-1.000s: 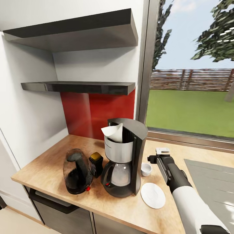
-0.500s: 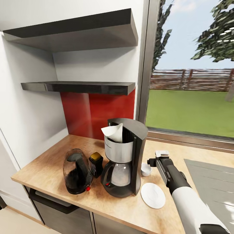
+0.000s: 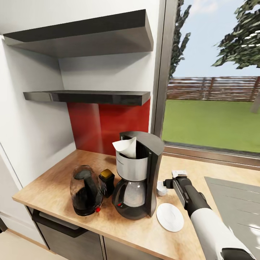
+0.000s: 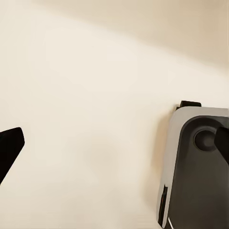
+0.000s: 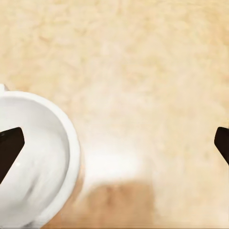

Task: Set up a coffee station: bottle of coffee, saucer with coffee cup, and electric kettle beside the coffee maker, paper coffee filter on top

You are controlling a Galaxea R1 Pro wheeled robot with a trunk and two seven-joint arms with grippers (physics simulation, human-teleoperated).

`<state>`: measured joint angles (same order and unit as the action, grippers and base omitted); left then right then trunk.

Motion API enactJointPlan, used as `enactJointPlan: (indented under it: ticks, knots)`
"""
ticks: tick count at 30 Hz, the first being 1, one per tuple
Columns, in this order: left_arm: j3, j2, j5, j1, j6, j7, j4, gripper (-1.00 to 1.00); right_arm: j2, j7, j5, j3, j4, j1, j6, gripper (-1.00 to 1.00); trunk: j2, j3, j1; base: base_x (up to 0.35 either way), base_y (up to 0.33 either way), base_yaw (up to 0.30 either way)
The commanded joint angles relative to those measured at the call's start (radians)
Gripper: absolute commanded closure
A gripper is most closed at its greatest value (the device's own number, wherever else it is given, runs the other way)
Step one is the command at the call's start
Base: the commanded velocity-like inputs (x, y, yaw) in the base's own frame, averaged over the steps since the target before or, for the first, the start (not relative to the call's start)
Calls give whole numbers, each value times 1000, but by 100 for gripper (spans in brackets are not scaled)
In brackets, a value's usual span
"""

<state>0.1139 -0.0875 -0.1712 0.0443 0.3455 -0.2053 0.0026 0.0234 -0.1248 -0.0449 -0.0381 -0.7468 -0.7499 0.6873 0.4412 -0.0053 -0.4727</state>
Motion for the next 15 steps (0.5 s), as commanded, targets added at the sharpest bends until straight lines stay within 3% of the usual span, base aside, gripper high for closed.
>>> enactJointPlan:
  ticks: [1, 15]
  knots:
    - [9, 0, -9, 0, 3, -2, 1, -100, 2, 1, -4, -3, 4, 0, 4, -100, 1, -1, 0, 0, 0, 0]
    - [9, 0, -10, 0, 3, -2, 1, -100, 1, 1, -4, -3, 19, 0, 4, -100, 1, -1, 0, 0, 0, 0]
